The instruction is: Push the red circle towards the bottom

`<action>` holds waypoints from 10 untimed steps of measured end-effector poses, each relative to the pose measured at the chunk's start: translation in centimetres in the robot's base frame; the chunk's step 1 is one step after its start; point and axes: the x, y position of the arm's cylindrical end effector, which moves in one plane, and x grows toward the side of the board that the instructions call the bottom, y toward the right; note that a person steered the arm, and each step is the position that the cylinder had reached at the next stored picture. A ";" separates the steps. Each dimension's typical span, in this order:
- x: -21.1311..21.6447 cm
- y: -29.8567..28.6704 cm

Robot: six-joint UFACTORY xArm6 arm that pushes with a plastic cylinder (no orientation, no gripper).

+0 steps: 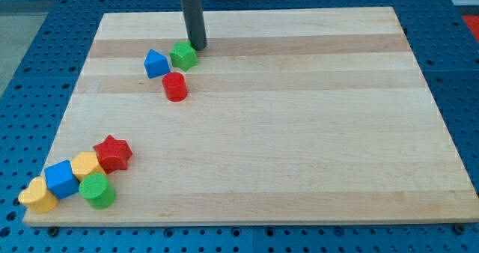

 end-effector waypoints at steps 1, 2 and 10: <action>1.9 -1.3; 5.1 -2.3; 22.3 -5.3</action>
